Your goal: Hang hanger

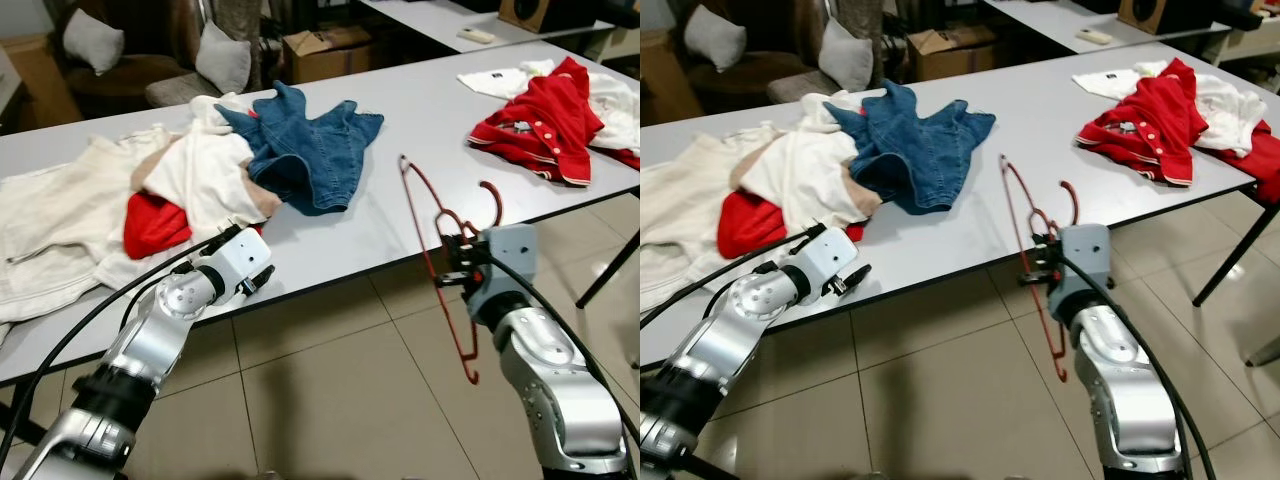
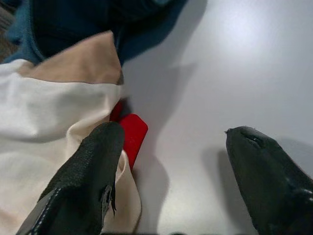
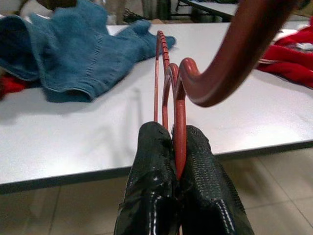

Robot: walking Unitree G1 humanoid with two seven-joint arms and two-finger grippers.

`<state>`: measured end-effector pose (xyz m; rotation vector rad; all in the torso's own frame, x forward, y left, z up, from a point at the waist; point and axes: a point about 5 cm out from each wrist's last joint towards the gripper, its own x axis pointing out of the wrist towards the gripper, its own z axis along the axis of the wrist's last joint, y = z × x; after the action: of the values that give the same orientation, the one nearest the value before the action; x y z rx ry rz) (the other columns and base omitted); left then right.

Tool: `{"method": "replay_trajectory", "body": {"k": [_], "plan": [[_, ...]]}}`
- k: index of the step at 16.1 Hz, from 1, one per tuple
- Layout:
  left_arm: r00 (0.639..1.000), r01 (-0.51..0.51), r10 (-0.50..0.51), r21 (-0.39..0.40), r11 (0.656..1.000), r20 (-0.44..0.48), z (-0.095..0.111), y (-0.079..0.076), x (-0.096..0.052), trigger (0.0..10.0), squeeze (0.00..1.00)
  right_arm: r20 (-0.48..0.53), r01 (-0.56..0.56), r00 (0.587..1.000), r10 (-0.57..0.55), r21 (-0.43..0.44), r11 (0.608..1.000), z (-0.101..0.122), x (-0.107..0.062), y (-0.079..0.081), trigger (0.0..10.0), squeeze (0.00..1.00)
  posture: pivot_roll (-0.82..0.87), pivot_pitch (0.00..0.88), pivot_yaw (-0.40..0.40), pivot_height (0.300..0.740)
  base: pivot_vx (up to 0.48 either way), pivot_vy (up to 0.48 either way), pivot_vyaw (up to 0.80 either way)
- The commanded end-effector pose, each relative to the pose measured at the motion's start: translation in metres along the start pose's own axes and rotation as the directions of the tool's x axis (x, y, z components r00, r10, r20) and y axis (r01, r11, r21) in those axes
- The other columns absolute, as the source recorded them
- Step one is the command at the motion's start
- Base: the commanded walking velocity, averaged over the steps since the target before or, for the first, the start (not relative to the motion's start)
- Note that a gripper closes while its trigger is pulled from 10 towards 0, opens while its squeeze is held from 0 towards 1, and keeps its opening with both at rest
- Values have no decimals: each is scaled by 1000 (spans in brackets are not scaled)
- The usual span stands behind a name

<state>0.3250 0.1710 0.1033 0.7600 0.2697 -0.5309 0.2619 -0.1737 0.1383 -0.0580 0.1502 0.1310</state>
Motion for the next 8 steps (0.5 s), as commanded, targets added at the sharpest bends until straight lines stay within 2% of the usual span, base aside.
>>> {"method": "replay_trajectory", "body": {"k": [1,3,4,6,8], "plan": [[1000,-14,14,32,999,-14,-2,5,0,0,0,4,4,1000,-4,3,1000,1,0,-1,10000,0,-105,0,69,740,0,0,0],[996,-5,14,108,994,-83,-14,11,1,0,0,3,-30,1000,30,-10,999,2,0,3,10000,0,-128,0,74,740,0,0,0],[995,-15,26,121,993,-94,-16,14,1,0,0,1,-32,999,32,-12,999,1,0,2,10000,0,-128,0,72,740,0,0,0],[988,-83,104,177,981,-111,-19,31,2,0,0,-6,-36,999,36,-16,999,-1,0,2,10000,0,-129,0,70,740,0,0,0],[983,-101,129,200,975,-133,-23,37,1,0,0,-7,-41,999,41,-18,999,-2,0,2,10000,0,-125,0,69,740,0,0,0]]}}
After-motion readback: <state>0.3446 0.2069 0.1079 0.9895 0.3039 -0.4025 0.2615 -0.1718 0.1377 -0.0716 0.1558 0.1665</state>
